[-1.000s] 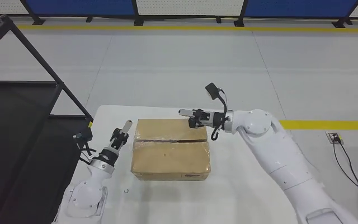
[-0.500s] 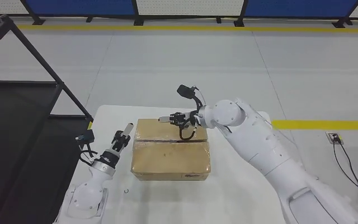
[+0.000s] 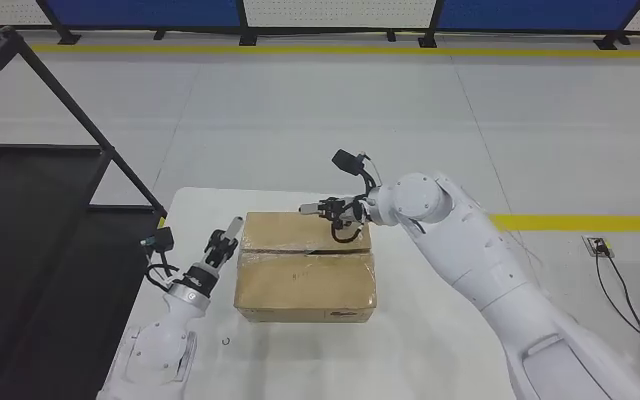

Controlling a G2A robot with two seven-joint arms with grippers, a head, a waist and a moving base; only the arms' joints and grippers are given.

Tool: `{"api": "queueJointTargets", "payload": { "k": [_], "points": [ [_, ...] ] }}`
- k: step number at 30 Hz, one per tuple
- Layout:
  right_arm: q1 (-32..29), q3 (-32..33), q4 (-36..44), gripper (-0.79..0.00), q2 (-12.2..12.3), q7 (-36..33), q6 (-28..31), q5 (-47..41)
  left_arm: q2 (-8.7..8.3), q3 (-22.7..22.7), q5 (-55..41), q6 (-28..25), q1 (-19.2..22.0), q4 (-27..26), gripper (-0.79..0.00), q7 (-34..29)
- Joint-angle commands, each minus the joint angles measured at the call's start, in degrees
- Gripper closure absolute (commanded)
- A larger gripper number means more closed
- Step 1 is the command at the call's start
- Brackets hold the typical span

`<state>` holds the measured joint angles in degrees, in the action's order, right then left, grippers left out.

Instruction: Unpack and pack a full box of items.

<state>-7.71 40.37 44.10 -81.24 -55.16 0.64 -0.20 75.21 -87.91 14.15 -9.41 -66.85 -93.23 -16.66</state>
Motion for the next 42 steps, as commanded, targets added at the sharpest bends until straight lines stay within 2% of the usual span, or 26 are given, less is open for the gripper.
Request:
{"api": "queueJointTargets", "payload": {
  "k": [1,7,15,22,30,36,42],
  "points": [
    [-0.7,0.8,1.6,-0.785,0.7,-0.7,-1.1,1.0,-0.02,0.2,0.0,0.1,0.2,0.1,-0.785,0.1],
    [-4.5,4.8,8.6,-0.785,3.3,-1.6,-4.8,4.2,-0.09,1.1,0.4,0.1,0.7,0.7,-0.785,0.1],
    [-9.9,10.6,16.6,-0.785,6.6,-6.9,-11.0,6.5,-0.20,2.6,1.3,0.7,1.5,1.5,-0.785,-1.0],
    [-13.0,14.5,16.1,-0.785,7.6,-8.6,-12.2,0.9,-0.46,4.6,4.1,1.5,2.8,3.3,-0.785,-4.8],
    [-13.8,17.6,11.7,-0.785,7.6,-5.6,-6.3,-5.0,-0.58,5.3,4.4,1.5,3.1,3.9,-0.785,-4.5],
    [-15.2,21.5,10.7,-0.785,8.8,-10.6,-0.8,-9.5,-0.83,4.5,3.4,0.1,1.3,1.3,-0.785,-3.9],
    [-14.5,20.4,7.5,-0.785,8.7,-10.3,-2.8,-8.4,-0.99,4.4,3.3,0.0,0.6,0.5,-0.785,-3.8]
  ]
}}
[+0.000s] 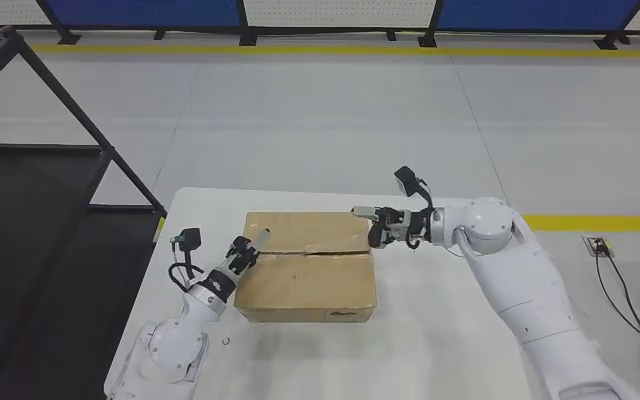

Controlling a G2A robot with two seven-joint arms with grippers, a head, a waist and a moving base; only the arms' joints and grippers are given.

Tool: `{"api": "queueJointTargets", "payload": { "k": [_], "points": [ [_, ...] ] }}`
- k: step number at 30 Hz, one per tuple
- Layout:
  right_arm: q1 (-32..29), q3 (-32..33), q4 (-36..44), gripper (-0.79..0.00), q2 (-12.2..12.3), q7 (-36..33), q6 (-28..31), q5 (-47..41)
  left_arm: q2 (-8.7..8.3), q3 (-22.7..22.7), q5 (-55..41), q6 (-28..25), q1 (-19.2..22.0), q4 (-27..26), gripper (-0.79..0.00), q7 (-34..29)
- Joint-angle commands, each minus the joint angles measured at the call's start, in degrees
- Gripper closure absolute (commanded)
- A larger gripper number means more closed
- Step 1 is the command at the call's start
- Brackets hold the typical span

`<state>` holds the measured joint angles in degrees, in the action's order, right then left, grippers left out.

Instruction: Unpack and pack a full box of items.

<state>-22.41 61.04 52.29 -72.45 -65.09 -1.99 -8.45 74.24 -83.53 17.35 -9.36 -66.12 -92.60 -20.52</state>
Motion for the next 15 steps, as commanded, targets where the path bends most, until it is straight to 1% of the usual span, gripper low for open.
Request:
{"api": "queueJointTargets", "payload": {
  "k": [1,6,8,15],
  "points": [
    [0.5,-0.6,-1.6,-0.785,-0.2,-0.7,-0.2,-0.2,-0.05,0.1,0.1,0.0,-0.2,-0.2,-0.785,0.0],
    [2.1,-2.9,-5.5,-0.785,-1.2,-1.9,1.4,-1.6,-0.18,-0.1,0.1,0.1,-0.6,-0.6,-0.785,0.4],
    [2.4,-3.7,-6.7,-0.785,-1.7,-2.2,3.2,-3.0,-0.23,-0.2,0.1,0.2,-0.7,-0.8,-0.785,0.5],
    [4.0,-6.8,-10.1,-0.785,-3.7,-0.7,6.7,-4.7,-0.42,-1.0,-0.4,0.3,-1.5,-1.7,-0.785,1.9]
  ]
}}
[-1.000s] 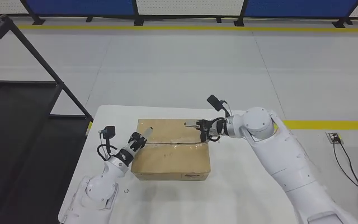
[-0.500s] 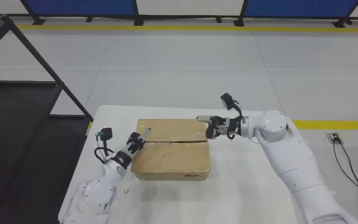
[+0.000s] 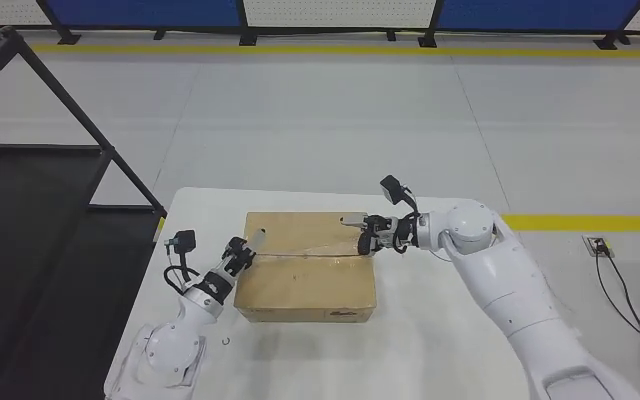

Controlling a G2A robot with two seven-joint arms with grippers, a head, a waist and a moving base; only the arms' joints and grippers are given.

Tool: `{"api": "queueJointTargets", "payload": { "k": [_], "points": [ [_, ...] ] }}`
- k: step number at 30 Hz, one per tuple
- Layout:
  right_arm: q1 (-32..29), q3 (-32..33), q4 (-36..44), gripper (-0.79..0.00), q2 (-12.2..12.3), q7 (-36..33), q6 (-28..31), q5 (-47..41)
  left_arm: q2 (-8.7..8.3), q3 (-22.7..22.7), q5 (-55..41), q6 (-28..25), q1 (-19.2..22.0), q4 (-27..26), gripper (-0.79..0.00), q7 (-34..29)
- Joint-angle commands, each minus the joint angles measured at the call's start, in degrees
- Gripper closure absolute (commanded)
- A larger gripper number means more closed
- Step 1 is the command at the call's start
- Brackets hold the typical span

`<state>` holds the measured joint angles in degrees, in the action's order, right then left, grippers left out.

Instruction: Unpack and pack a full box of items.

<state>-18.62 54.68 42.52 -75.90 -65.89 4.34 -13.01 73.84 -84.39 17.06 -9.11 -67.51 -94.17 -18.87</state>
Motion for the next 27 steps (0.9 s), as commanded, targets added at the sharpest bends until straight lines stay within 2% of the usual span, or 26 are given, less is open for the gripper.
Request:
{"api": "queueJointTargets", "payload": {
  "k": [1,13,27],
  "points": [
    [0.5,-0.9,-0.8,-0.785,-0.6,0.2,0.8,-0.3,-0.05,-0.3,-0.2,0.0,-0.3,-0.3,-0.785,0.4],
    [2.9,-6.6,-4.1,-0.785,-4.7,2.6,5.8,-2.1,-0.60,-5.0,-3.2,-1.5,-3.5,-2.7,-0.785,3.4],
    [5.9,-12.8,-8.4,-0.785,-10.6,4.9,7.2,-4.3,-1.44,-11.9,-7.3,-3.7,-8.5,-3.5,-0.785,4.2]
  ]
}}
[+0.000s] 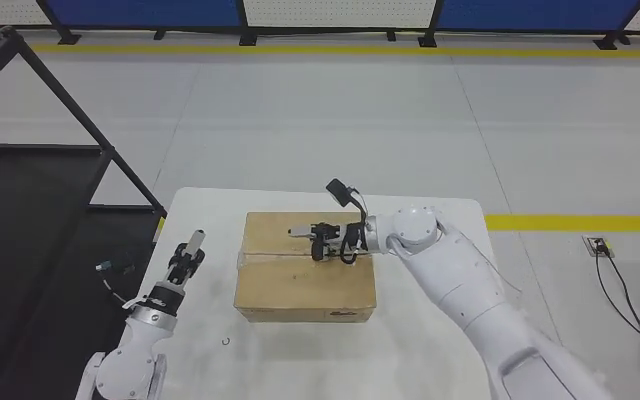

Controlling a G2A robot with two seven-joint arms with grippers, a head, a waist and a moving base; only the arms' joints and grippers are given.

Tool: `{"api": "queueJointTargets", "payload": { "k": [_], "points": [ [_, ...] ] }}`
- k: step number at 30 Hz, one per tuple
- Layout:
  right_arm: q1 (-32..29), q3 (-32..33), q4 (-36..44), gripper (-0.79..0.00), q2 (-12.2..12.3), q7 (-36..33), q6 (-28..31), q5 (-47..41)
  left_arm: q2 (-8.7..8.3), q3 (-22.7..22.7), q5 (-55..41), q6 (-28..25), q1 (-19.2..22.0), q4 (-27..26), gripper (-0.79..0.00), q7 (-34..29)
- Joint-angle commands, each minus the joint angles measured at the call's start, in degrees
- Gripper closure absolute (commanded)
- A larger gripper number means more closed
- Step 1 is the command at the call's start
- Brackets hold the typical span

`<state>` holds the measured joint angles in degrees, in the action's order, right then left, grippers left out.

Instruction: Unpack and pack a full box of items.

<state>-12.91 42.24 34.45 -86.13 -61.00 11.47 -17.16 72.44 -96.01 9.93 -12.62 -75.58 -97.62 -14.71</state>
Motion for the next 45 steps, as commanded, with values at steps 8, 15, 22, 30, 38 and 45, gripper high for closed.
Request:
{"api": "queueJointTargets", "payload": {
  "k": [8,15,22,30,38,45],
  "points": [
    [2.0,-3.1,-4.5,-0.785,-4.1,3.6,0.3,-0.6,-0.28,-2.1,-1.6,-1.7,-3.1,-1.1,-0.785,0.7],
    [3.2,-5.0,-7.3,-0.785,-7.3,7.1,0.1,-0.1,-0.42,-2.9,-2.7,-2.6,-5.1,-1.6,-0.785,0.9],
    [4.1,-6.0,-9.7,-0.785,-10.3,7.0,1.0,-1.2,-0.58,-3.5,-3.3,-3.0,-6.2,-1.8,-0.785,0.7],
    [5.1,-6.4,-13.0,-0.785,-13.4,6.6,2.5,-2.5,-0.77,-4.1,-4.2,-3.5,-7.2,-2.3,-0.785,0.3],
    [5.7,-6.9,-15.4,-0.785,-15.6,5.1,5.4,-1.9,-0.96,-4.4,-4.4,-3.6,-7.4,-2.1,-0.785,-0.3],
    [7.3,-5.9,-18.7,-0.785,-15.7,3.1,7.4,-1.0,-1.16,-3.6,-3.9,-3.3,-6.7,-2.2,-0.785,-1.8]
  ]
}}
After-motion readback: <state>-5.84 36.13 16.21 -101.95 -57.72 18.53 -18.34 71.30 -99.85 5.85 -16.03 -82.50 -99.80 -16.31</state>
